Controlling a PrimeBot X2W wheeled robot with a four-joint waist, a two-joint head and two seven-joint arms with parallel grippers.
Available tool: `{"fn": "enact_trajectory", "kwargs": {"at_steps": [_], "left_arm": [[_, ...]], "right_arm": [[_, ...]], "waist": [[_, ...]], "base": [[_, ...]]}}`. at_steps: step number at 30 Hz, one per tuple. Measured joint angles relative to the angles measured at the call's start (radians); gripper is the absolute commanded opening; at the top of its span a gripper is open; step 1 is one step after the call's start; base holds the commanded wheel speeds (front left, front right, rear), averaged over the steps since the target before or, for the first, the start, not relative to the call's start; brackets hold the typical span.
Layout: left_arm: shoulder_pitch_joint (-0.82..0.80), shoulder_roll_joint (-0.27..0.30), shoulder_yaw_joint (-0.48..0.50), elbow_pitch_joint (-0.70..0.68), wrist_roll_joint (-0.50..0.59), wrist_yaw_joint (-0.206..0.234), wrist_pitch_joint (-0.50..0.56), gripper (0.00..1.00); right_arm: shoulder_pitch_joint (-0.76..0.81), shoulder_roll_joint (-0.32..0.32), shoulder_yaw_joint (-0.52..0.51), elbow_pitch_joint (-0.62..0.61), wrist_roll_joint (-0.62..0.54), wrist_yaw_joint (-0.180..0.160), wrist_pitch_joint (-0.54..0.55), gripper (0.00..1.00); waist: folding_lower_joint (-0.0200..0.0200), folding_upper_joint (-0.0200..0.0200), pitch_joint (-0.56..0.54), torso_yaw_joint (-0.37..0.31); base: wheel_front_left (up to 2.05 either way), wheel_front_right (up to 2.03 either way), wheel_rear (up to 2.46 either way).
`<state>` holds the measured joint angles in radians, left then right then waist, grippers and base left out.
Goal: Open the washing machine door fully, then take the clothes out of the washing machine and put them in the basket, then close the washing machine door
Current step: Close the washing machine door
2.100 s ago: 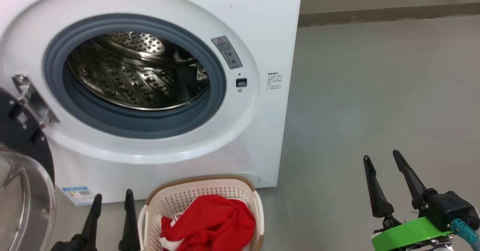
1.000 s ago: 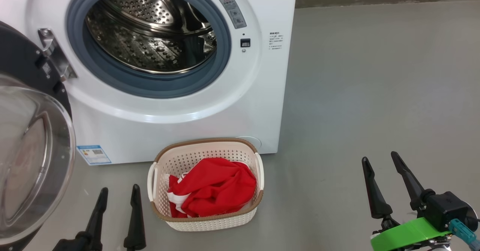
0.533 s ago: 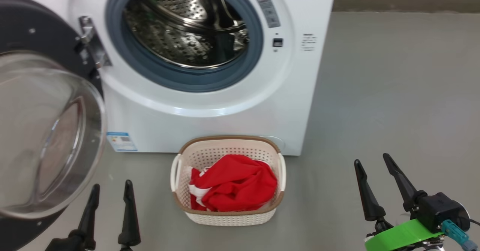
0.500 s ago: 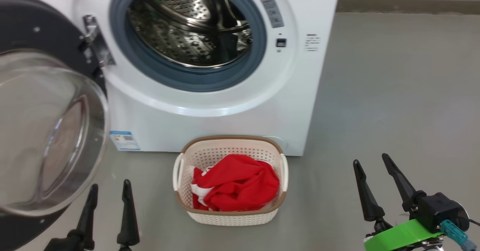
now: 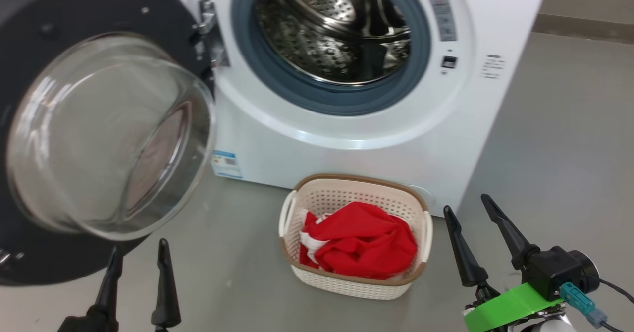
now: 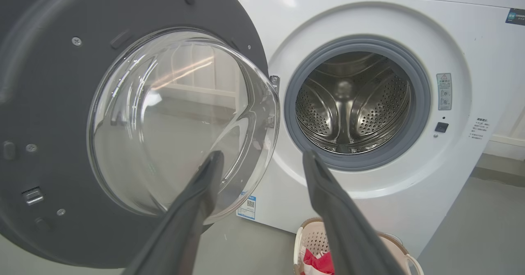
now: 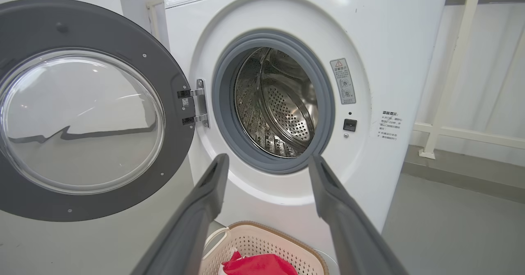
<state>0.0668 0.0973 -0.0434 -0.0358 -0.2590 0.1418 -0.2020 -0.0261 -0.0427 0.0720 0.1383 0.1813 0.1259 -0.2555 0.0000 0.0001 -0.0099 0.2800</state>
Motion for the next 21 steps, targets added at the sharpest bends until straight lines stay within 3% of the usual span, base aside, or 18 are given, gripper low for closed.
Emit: {"fn": "enact_trajectory", "kwargs": {"at_steps": [11,21], "left_arm": [[0.001,0.001,0.006,-0.024,0.013,0.044,-0.001,1.0],[0.001,0.0,0.016,-0.032,0.015,0.07,-0.012,1.0]], "right_arm": [[-0.019,-0.001,0.038,0.001,-0.005,0.0,0.0,1.0],[-0.027,-0.001,0.051,0.004,-0.007,0.0,0.0,1.0]], "waist": [[0.0,0.0,0.015,0.143],[0.0,0.0,0.026,0.213]], "base": [[0.0,0.0,0.0],[0.0,0.0,0.0]]}}
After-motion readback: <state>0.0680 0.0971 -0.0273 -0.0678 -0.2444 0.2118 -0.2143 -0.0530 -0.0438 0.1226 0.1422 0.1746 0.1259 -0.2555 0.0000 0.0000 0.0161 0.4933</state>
